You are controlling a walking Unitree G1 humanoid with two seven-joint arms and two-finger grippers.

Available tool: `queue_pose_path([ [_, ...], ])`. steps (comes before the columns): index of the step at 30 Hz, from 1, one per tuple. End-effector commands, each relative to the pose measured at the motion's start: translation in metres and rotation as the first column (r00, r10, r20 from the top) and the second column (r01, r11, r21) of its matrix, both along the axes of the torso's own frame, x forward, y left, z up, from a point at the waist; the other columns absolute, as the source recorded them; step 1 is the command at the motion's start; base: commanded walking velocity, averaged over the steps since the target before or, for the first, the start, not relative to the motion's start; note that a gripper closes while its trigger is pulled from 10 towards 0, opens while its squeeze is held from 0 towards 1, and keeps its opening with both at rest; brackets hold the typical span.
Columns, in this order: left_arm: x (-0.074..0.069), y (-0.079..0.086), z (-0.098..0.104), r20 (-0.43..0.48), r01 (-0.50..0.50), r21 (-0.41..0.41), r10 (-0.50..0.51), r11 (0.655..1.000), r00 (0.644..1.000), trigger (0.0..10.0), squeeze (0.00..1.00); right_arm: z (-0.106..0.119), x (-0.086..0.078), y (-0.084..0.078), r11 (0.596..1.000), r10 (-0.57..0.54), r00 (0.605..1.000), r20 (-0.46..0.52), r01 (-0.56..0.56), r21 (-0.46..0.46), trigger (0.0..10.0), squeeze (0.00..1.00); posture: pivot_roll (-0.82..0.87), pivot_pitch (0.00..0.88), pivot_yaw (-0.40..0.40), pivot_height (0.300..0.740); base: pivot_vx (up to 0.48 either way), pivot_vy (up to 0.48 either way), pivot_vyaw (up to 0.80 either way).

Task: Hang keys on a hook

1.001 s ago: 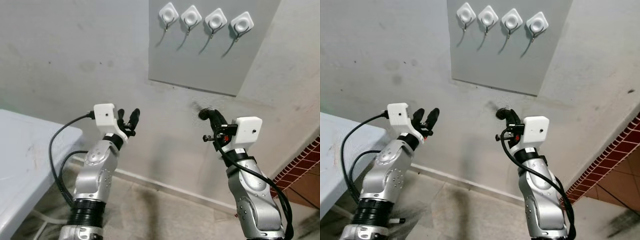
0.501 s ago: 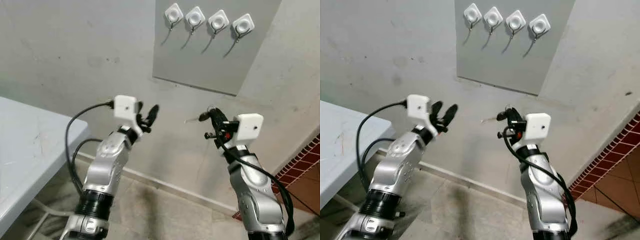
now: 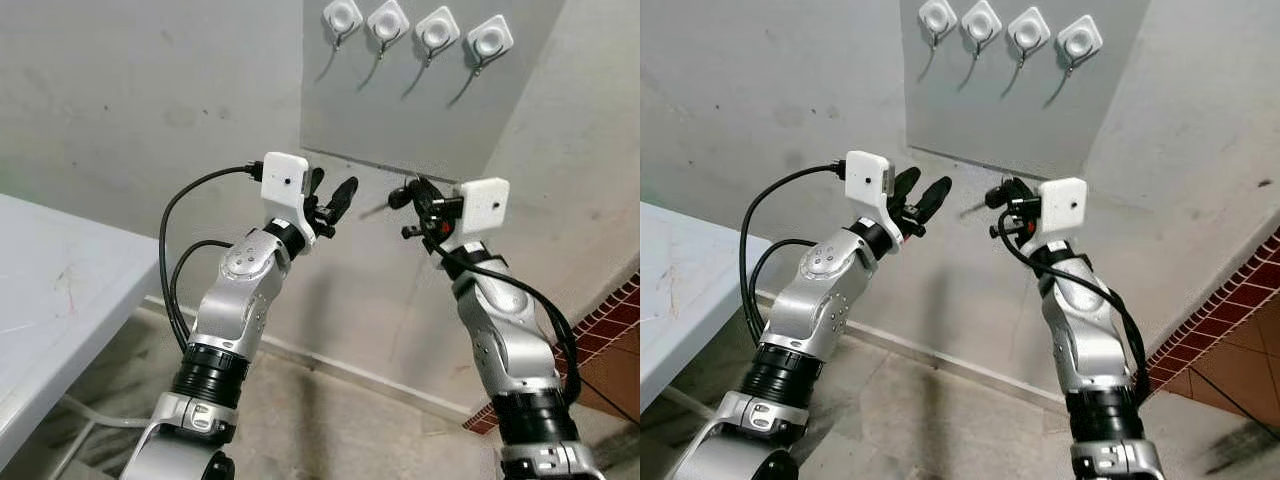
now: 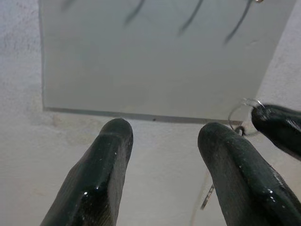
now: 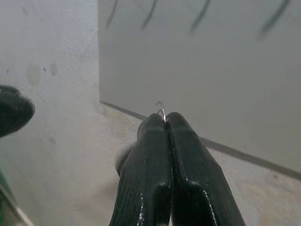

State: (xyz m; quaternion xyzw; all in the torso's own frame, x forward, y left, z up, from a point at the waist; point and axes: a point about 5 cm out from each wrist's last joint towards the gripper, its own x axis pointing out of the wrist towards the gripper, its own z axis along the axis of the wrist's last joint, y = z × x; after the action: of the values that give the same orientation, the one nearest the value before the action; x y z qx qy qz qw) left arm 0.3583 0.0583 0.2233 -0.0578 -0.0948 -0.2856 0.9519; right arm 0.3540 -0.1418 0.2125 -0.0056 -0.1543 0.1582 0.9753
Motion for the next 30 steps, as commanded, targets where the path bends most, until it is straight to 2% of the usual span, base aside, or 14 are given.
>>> queue_pose_path([
  [1, -0.002, -0.004, 0.005, 0.029, 0.022, 0.017, -0.023, 1.0, 0.999, 10.0, 0.0, 0.008, 0.006, -0.001, 1.0, 0.002, 0.999, 0.038, -0.001, -0.016, 10.0, 0.0, 0.03, 0.159, -0.014, 0.74, 0.0, 0.0, 0.0],
  [6, -0.005, -0.007, 0.014, 0.058, 0.049, 0.005, -0.049, 0.999, 0.997, 10.0, 0.0, 0.024, 0.017, -0.004, 1.0, -0.016, 0.996, 0.086, 0.015, 0.006, 10.0, 0.0, 0.04, 0.165, -0.014, 0.74, 0.0, 0.0, 0.0],
  [8, -0.006, -0.008, 0.022, 0.083, 0.07, 0.005, -0.07, 0.998, 0.994, 10.0, 0.0, 0.037, 0.021, -0.007, 0.998, -0.031, 0.991, 0.127, 0.024, 0.052, 10.0, 0.0, 0.04, 0.165, -0.013, 0.74, 0.0, 0.0, 0.0],
  [18, -0.009, -0.014, 0.04, 0.138, 0.124, 0.016, -0.125, 0.992, 0.983, 10.0, 0.0, 0.063, 0.03, -0.019, 0.989, -0.056, 0.979, 0.196, 0.028, 0.147, 10.0, 0.0, 0.05, 0.159, -0.009, 0.74, 0.0, 0.0, 0.0],
  [30, -0.016, -0.024, 0.054, 0.18, 0.186, 0.024, -0.187, 0.982, 0.966, 10.0, 0.0, 0.096, 0.036, -0.023, 0.973, -0.043, 0.962, 0.269, -0.02, 0.228, 10.0, 0.0, 0.06, 0.162, -0.01, 0.74, 0.0, 0.0, 0.0],
])
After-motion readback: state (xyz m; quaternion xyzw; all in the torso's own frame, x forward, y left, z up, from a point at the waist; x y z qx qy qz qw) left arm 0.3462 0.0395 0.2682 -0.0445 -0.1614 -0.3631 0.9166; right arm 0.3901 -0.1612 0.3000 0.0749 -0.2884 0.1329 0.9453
